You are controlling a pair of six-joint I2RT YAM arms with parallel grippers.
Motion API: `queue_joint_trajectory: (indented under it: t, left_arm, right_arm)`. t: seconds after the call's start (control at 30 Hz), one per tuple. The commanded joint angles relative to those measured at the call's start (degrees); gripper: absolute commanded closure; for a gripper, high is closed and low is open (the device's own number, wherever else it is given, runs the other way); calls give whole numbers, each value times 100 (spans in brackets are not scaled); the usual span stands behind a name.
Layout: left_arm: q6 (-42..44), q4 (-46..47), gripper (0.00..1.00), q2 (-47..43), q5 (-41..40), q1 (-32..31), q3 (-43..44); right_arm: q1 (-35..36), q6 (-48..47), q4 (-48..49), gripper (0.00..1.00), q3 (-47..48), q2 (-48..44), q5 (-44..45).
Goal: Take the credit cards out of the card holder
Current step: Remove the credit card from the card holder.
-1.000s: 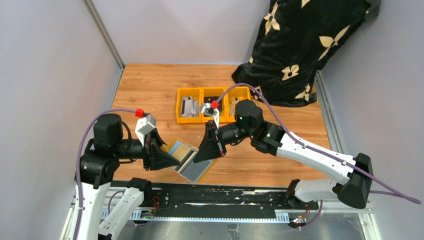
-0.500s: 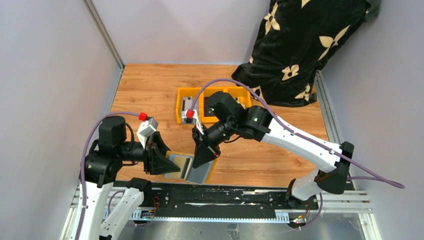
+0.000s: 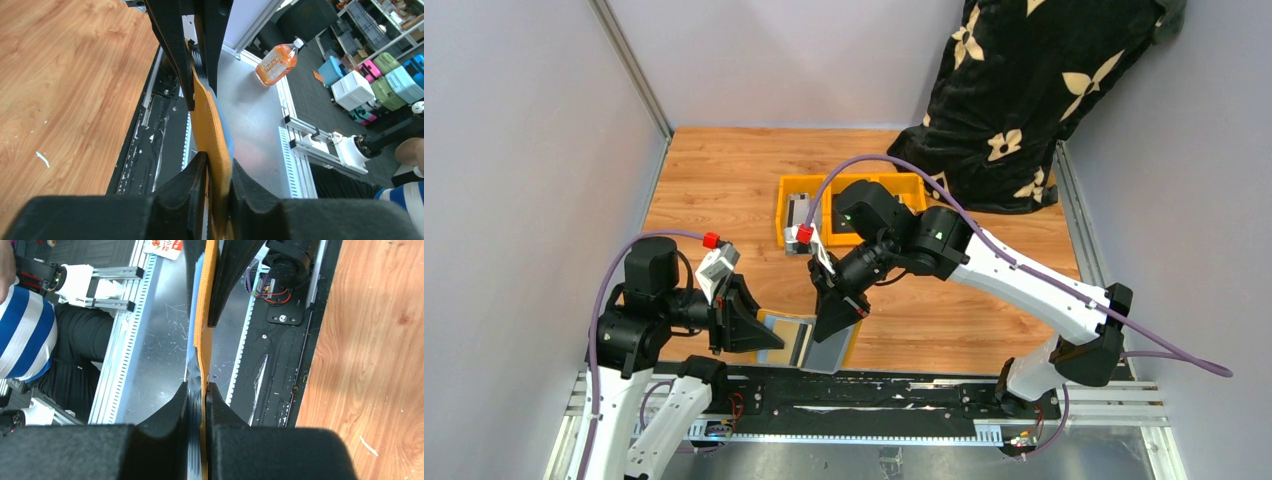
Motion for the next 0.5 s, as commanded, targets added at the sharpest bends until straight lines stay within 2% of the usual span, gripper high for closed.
queue_joint_trajectory:
  t: [0.0,0.07,0.13,0.2,0.3,0.4,0.47]
  left_arm:
    - [-39,-268,91,16,555,-40,54]
    - [-4,-282,100,54,633,-40,126]
    - [9,-294,100,104,640,-40,201]
    - [2,-305,100,180,579,-40,260]
    - [-4,-306,100,240,370,-40,337]
    - [22,-316,100,269,-135,-40,460]
    - [19,-317,100,286,-660,-34,566]
  right_arm:
    - [102,-180,-11,100,202,-20,-375]
    - [105,-192,82,88,130,-52,-432]
    - [88,-197,150,67,72,-105,-346]
    - [-5,-99,334,57,-35,-280,-98]
    - [-372,533,849,49,-315,-678,419]
    - [-710,1410,2006,47,-959,-1528,1522]
    - [-716,2037,3113,46,-1728,-2207,2032]
